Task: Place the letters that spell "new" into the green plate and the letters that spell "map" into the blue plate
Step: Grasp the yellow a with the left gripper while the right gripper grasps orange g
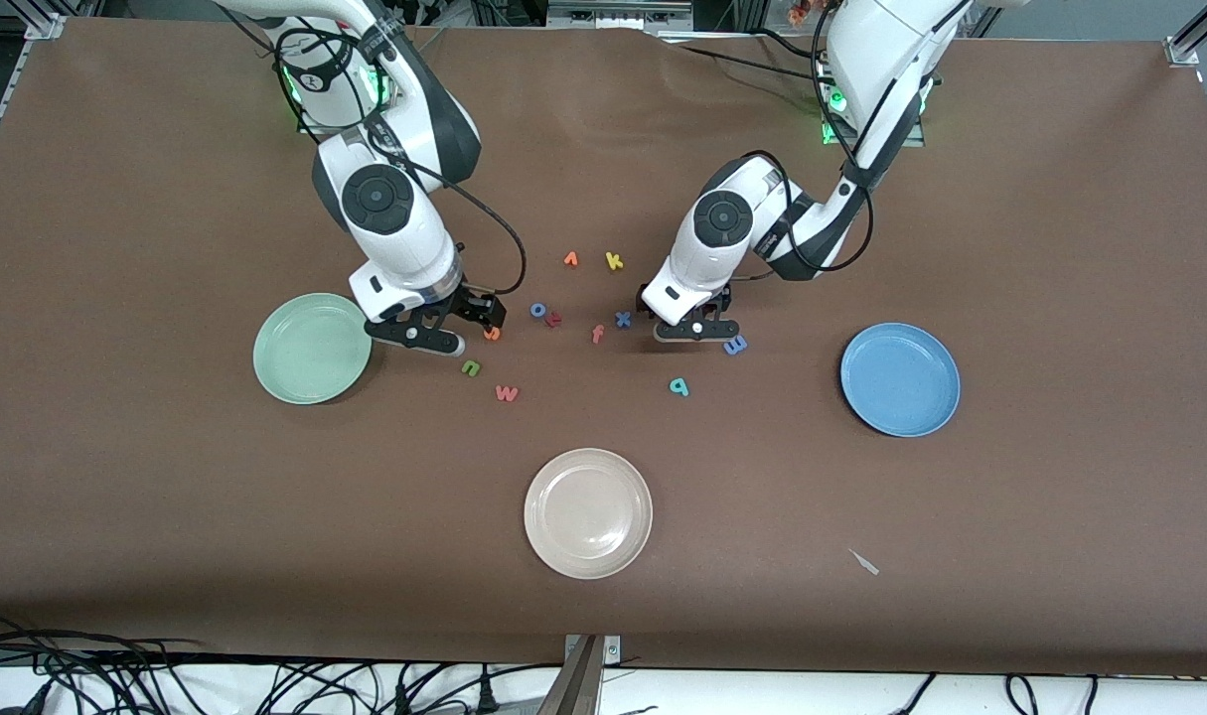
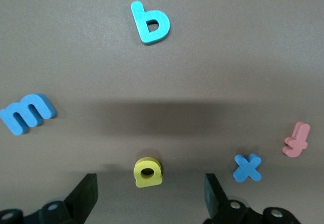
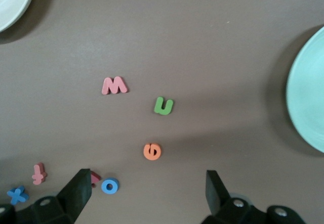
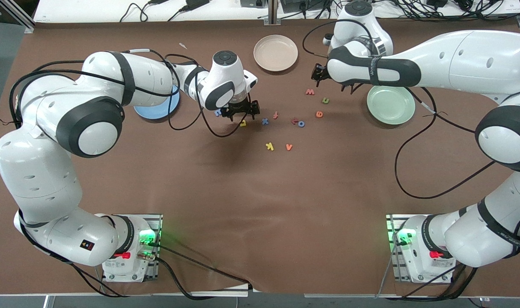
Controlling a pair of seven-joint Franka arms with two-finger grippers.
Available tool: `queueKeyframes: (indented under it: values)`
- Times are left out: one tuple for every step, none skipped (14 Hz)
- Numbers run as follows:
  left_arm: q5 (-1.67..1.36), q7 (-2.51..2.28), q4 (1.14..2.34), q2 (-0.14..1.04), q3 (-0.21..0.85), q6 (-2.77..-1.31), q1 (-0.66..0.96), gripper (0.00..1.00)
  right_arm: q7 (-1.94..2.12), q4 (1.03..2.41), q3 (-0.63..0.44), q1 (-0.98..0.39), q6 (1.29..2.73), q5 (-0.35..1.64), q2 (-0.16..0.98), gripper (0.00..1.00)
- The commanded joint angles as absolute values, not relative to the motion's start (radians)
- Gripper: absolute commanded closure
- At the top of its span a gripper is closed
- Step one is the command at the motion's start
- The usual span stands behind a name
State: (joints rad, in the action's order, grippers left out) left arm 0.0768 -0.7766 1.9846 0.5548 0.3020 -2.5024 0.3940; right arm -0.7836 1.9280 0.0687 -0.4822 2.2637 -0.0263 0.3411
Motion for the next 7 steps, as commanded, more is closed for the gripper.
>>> queueKeyframes:
  values:
    - [0.109, -0.801, 1.945, 0.591, 0.296, -2.502, 0.416, 0.13, -0.850, 1.934, 0.064, -0.508, 2.299, -0.080, 0.363, 0.00]
    - [0.110, -0.799, 1.945, 0.591, 0.293, -2.502, 0.416, 0.15, -0.871, 1.934, 0.064, -0.512, 2.316, -0.095, 0.377, 0.00]
    - [0.126, -0.799, 1.948, 0.591, 0.296, -2.499, 0.416, 0.18, -0.885, 1.934, 0.064, -0.523, 2.338, -0.103, 0.399, 0.00]
    - [0.141, -0.801, 1.947, 0.592, 0.296, -2.493, 0.416, 0.18, -0.899, 1.936, 0.064, -0.532, 2.365, -0.107, 0.420, 0.00]
    - [0.144, -0.801, 1.948, 0.597, 0.296, -2.488, 0.417, 0.18, -0.932, 1.936, 0.064, -0.541, 2.402, -0.112, 0.445, 0.00]
    - [0.144, -0.799, 1.948, 0.600, 0.296, -2.488, 0.419, 0.21, -0.962, 1.936, 0.064, -0.554, 2.430, -0.113, 0.466, 0.00]
    - [0.144, -0.801, 1.948, 0.603, 0.293, -2.487, 0.422, 0.22, -0.979, 1.936, 0.063, -0.566, 2.448, -0.114, 0.483, 0.00]
